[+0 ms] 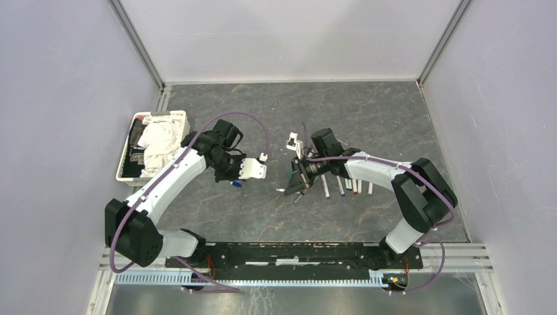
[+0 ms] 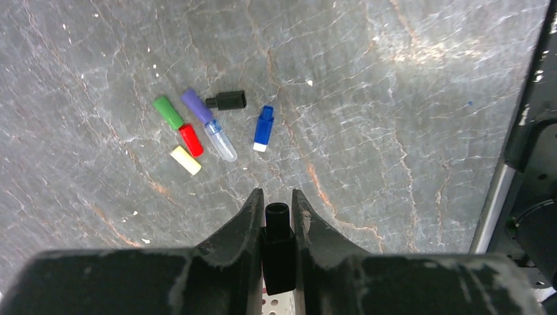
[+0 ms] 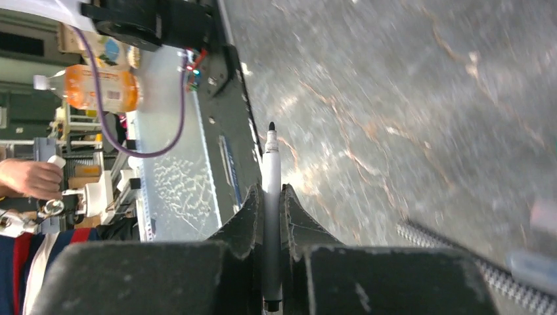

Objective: Open the pen caps
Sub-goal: Open the pen cap from the pen, then place the pen at the center of the board, then place the pen cap at the center of the board.

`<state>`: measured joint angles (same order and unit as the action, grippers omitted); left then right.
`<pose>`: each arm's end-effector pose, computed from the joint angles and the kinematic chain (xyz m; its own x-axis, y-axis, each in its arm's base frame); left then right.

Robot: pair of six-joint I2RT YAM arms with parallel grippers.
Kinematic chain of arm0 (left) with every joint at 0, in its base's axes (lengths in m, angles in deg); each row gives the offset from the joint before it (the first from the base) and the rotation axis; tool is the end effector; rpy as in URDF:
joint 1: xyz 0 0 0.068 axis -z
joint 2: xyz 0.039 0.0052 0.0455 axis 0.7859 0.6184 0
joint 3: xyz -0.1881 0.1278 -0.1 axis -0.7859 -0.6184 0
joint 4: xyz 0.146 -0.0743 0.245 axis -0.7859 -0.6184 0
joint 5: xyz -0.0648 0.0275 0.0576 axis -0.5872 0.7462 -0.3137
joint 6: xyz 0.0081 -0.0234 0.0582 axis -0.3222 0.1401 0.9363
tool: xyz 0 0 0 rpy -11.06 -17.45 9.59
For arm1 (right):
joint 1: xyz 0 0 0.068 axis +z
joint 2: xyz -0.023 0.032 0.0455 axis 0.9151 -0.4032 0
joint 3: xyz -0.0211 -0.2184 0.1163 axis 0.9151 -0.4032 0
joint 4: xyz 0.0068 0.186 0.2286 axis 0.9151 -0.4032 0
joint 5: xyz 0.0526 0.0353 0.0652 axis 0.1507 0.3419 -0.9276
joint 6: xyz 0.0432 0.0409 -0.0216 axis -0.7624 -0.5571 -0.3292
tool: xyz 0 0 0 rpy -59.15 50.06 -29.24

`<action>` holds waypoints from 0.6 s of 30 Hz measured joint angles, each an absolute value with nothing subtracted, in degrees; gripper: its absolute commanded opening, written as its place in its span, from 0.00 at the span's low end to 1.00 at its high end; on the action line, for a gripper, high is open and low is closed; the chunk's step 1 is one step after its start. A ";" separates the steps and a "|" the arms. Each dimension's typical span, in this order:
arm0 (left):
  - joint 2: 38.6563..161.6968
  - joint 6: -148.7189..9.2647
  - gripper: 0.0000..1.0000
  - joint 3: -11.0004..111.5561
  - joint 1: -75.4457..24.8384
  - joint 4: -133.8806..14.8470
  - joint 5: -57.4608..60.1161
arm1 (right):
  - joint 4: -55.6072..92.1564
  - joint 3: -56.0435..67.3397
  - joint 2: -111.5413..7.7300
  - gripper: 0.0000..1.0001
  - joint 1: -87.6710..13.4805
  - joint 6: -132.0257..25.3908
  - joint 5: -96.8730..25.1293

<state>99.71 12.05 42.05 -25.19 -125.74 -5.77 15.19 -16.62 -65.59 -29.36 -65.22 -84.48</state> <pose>0.2406 -0.1350 0.2326 0.1708 0.9292 -0.3278 0.9799 -0.1255 0.1549 0.2646 0.2490 0.1393 -0.7943 -0.3727 -0.4798 -0.5787 0.2238 0.7842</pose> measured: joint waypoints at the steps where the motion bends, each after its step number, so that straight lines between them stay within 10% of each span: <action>1: 100.30 12.05 0.02 42.05 -25.59 -125.39 -5.15 | 13.94 -17.80 -64.89 0.00 -29.73 -64.46 -83.67; 18: 117.00 0.13 0.15 37.79 -26.07 -105.87 -8.39 | 11.41 -32.40 -43.84 0.00 -38.32 -63.78 -36.74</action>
<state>117.00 0.13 37.79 -26.07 -105.87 -8.39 11.41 -32.40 -43.84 -38.32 -63.78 -36.74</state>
